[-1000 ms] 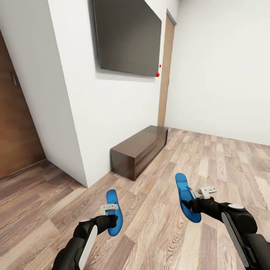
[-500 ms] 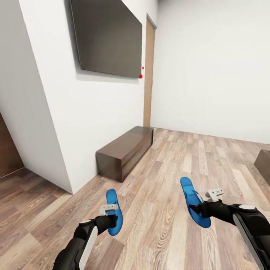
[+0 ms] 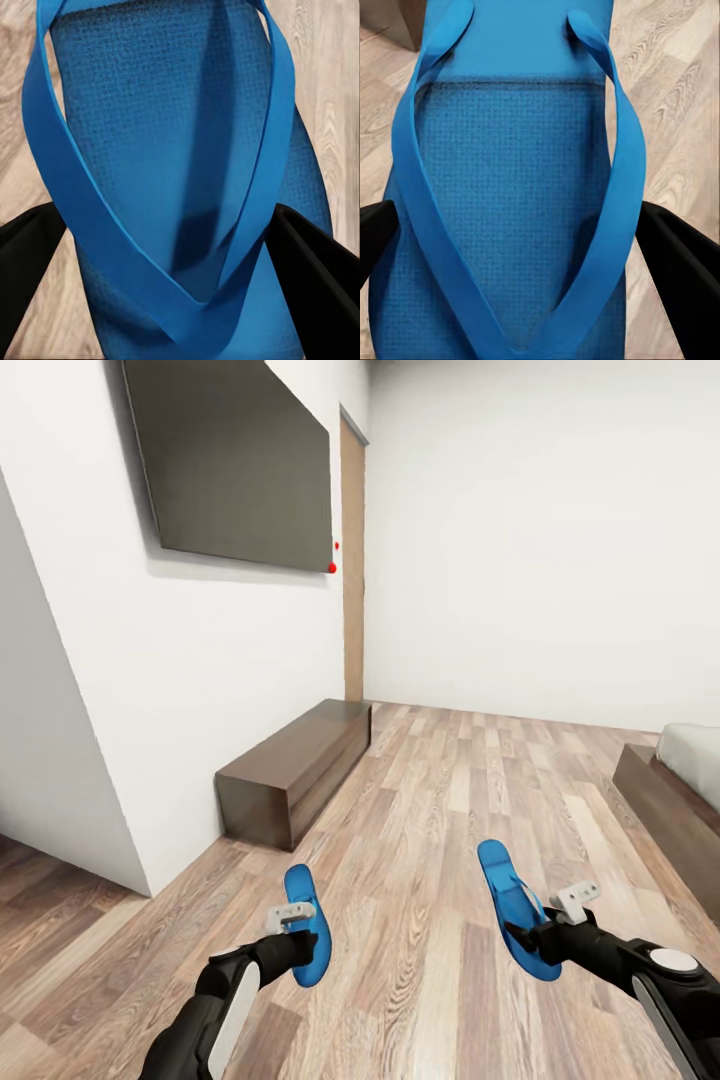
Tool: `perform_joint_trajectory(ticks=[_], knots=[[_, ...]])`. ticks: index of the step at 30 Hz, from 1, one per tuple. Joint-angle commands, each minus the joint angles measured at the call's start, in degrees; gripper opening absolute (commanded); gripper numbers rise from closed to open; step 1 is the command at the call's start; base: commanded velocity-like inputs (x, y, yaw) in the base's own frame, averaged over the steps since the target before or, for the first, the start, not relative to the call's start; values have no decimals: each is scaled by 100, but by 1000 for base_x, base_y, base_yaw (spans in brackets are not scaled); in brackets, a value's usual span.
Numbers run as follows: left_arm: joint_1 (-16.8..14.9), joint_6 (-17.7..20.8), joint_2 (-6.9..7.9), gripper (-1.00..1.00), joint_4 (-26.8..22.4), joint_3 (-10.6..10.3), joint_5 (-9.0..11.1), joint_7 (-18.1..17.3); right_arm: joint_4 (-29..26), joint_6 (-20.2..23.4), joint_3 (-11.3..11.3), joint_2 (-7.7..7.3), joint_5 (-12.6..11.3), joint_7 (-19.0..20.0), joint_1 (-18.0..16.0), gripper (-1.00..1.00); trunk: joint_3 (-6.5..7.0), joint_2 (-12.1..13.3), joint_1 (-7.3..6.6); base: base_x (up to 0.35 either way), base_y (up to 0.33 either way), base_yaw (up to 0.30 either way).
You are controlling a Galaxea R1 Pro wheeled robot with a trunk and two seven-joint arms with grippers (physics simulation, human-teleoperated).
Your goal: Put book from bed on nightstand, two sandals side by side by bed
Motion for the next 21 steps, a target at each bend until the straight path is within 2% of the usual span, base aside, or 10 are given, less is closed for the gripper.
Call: perform_joint_trajectory(ticks=[1,9,12,14,17,19,21], knots=[[-2,33,-1,-100,-8,8,19,-10,-3,21,-4,1,-14,19,2,-100,-2,-3,-3,-221,-124,-255],[-2,39,-14,-100,-30,9,29,-8,249,-86,-17,-43,-12,30,33,-100,26,-3,-3,-142,-76,-255],[-2,53,-21,-100,-54,9,88,-6,395,-109,-23,-72,-3,35,35,-100,92,108,-65,-28,-15,-255],[-7,63,-20,-100,-40,10,229,31,487,-121,-25,-83,13,37,36,-100,134,188,-108,-12,-6,-255],[-10,69,-11,-100,-21,16,332,77,578,-126,-18,-68,31,38,37,-100,198,308,-174,-5,-3,-256],[-10,70,-8,-100,-14,18,350,89,682,-128,-14,-57,54,30,37,-100,238,389,-218,-1,-1,-256],[-10,70,-2,-100,-5,23,359,95,1020,-233,-13,-50,132,21,32,-100,259,429,-240,-1,0,-257]])
